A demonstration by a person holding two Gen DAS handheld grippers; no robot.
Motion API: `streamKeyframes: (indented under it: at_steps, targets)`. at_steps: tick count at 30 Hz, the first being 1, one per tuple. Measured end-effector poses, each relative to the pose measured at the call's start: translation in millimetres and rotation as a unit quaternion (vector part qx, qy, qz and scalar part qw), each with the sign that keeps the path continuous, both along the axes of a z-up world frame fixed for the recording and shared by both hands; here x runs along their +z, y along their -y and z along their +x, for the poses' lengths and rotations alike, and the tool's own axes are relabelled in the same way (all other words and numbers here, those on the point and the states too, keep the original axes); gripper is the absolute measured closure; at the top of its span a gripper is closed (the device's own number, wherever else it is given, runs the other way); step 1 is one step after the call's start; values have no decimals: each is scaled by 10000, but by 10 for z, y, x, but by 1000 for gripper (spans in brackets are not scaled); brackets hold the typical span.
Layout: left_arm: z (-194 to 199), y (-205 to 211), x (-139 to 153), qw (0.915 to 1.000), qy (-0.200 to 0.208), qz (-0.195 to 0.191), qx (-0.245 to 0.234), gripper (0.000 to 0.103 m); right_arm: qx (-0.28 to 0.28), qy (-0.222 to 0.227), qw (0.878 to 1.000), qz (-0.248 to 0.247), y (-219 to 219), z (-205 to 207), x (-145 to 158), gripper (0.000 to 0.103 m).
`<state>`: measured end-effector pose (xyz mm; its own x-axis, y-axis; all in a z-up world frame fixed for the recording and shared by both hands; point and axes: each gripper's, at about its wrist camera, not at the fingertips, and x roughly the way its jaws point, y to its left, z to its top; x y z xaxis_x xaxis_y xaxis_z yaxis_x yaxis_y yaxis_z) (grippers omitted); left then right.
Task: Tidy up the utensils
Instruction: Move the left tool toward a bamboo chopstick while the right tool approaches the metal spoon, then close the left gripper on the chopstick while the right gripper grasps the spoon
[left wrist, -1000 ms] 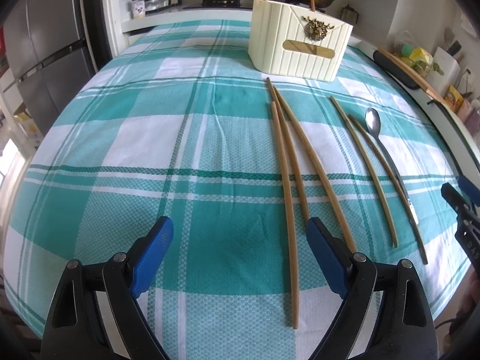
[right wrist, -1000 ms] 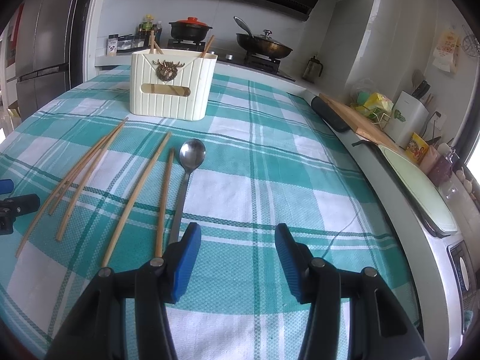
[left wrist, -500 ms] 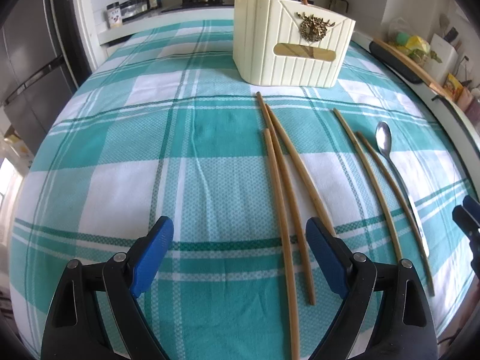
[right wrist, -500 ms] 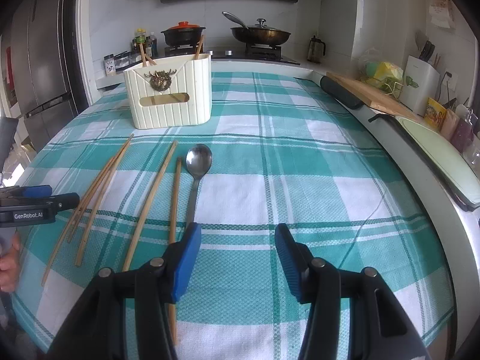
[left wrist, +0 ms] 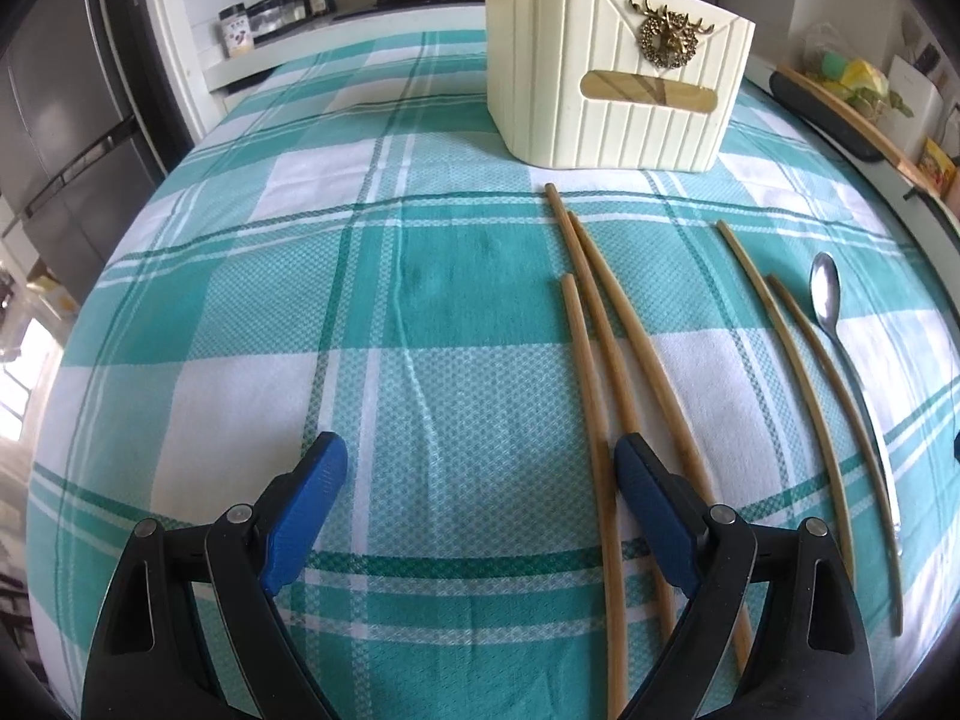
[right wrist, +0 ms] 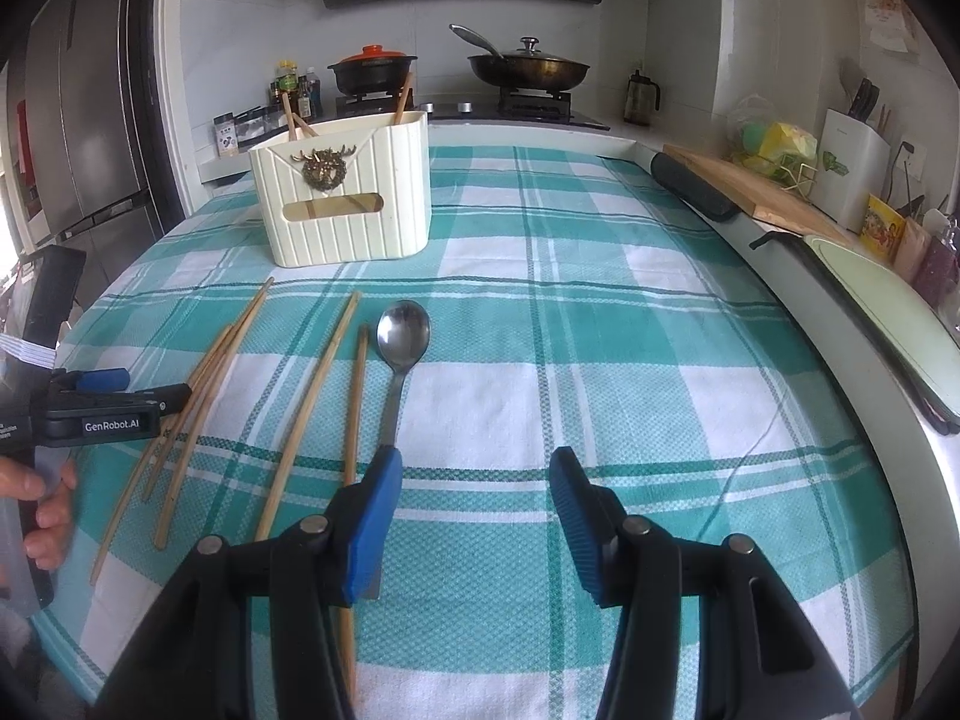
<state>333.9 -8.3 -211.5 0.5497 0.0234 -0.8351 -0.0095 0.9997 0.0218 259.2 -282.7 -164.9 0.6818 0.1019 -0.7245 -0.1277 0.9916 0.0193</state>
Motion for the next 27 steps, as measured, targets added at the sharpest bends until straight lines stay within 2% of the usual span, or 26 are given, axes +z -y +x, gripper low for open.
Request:
streamKeyframes:
  at_steps: [4, 12, 17, 21, 23, 25, 26, 27]
  targets:
    - [80, -37, 5, 10000, -43, 7, 46, 13, 234, -373, 9986, 287, -68, 276, -88, 51]
    - [164, -158, 26, 9997, -129, 173, 71, 15, 447, -864, 9951, 193, -315, 856, -389, 51]
    - [186, -267, 14, 9995, -239, -112, 157, 21, 485, -699, 9963, -108, -447, 985, -421, 51]
    - [246, -212, 29, 9993, -208, -130, 282, 35, 409, -631, 9971, -99, -454, 1088, -431, 51]
    - [296, -170, 32, 9992, -210, -102, 322, 36, 363, -649, 9972, -59, -462, 1153, -435, 51]
    - [349, -145, 42, 9992, -186, -127, 321, 44, 355, -617, 9974, -90, -490, 1199, -441, 51]
    - [374, -135, 48, 9993, -168, -137, 303, 56, 358, -586, 9976, -128, -504, 1215, -444, 54]
    - [405, -125, 54, 9994, -154, -136, 271, 75, 356, -534, 9978, -154, -513, 1221, -440, 68]
